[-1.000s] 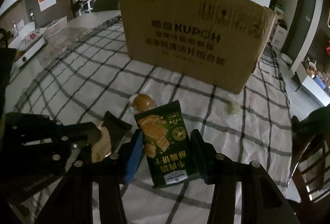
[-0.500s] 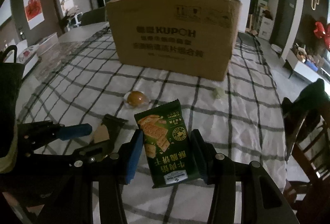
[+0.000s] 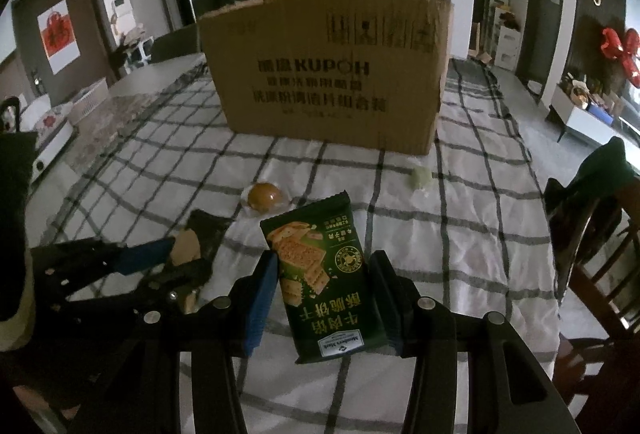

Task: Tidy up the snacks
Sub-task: 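Carry both held bags into the box and open both tools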

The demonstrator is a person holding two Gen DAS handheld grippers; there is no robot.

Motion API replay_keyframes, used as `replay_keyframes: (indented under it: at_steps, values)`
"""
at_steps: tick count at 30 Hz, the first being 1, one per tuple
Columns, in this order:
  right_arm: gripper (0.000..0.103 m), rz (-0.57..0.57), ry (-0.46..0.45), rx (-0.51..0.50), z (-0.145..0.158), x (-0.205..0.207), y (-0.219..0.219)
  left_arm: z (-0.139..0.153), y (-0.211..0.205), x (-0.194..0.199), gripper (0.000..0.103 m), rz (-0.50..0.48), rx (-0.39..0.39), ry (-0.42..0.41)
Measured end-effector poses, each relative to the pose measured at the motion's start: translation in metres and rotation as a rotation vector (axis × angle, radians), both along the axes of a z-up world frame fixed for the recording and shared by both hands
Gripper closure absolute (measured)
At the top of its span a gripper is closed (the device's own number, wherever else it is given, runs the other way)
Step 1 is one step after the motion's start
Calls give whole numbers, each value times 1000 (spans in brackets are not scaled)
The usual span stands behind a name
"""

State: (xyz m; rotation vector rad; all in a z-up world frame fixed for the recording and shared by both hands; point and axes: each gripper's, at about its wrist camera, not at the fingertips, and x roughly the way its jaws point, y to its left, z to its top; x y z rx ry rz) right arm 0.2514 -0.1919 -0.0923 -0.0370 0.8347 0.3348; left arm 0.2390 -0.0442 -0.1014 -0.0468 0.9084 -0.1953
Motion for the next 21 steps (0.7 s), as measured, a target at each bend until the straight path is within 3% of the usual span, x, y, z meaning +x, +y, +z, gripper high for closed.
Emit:
replay_keyframes:
  at_steps: [11, 21]
  values:
    - [55, -37, -135, 46, 59, 14, -3, 71, 11, 26, 71, -36, -45, -176]
    - [55, -50, -281, 45, 119, 50, 2, 127, 17, 79, 71, -51, -21, -306]
